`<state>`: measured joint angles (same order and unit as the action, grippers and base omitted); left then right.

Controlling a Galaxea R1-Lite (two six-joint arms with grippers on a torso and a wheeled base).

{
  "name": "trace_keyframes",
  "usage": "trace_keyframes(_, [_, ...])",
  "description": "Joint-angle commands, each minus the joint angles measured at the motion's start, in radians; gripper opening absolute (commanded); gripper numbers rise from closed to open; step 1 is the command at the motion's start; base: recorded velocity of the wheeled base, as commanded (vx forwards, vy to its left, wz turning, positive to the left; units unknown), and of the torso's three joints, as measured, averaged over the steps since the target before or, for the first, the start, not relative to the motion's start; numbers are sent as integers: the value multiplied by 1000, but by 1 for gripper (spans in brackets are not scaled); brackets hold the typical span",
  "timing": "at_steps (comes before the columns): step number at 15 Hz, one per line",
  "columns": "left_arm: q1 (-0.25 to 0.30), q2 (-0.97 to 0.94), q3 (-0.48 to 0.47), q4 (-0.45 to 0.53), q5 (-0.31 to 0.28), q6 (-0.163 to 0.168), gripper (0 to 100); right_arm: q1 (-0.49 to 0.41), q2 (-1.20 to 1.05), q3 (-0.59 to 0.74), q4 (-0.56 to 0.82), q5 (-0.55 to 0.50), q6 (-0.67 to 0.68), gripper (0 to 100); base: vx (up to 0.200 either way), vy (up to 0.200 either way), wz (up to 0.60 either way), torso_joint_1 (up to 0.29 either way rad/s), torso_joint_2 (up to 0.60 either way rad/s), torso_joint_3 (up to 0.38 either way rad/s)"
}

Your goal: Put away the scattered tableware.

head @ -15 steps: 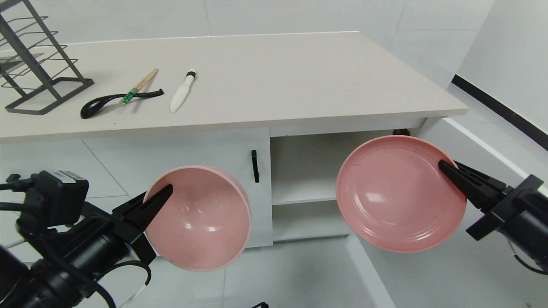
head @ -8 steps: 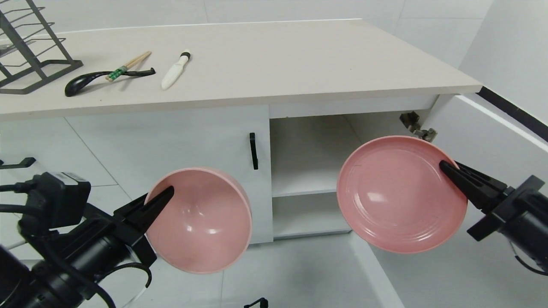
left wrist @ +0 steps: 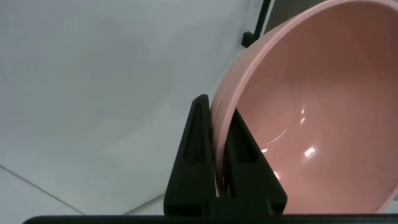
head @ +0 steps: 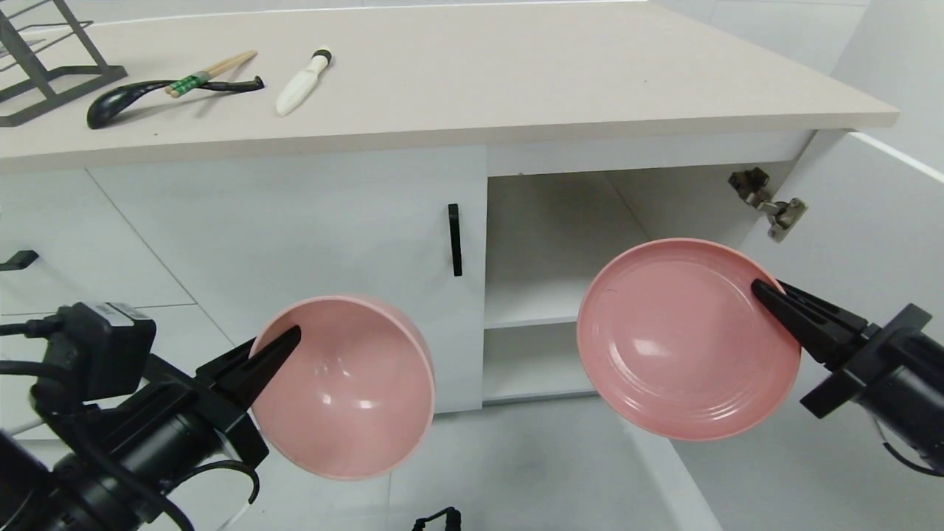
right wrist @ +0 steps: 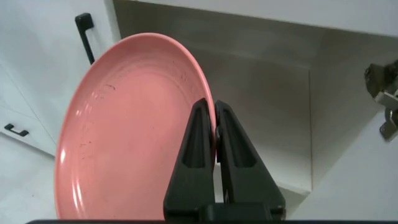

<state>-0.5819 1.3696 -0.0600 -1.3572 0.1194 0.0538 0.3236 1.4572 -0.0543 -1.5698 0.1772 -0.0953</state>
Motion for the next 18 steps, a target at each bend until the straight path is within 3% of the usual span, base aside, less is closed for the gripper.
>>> trace_keyframes(1, [1, 0, 0, 1, 0, 0, 0, 2, 0, 2, -1, 1, 0, 0, 0, 0, -600, -90, 163, 41])
trace_keyframes(3, [1, 0, 0, 1, 0, 0, 0, 0, 0, 1, -1, 1, 0, 0, 0, 0, -600, -29, 83, 34])
trace_keyframes(5, [7, 0, 2, 10, 0, 0, 0, 2, 0, 1, -1, 1, 0, 0, 0, 0, 0, 0, 0, 0])
trace_keyframes(8, [13, 11, 14, 1, 0, -2, 0, 2, 2, 2, -1, 1, -1, 0, 200, 0, 0, -1, 9, 45])
trace_keyframes(18, [2, 14, 19, 3, -1, -2, 0, 0, 9, 4, -1, 1, -1, 0, 20, 20, 0, 1, 0, 0])
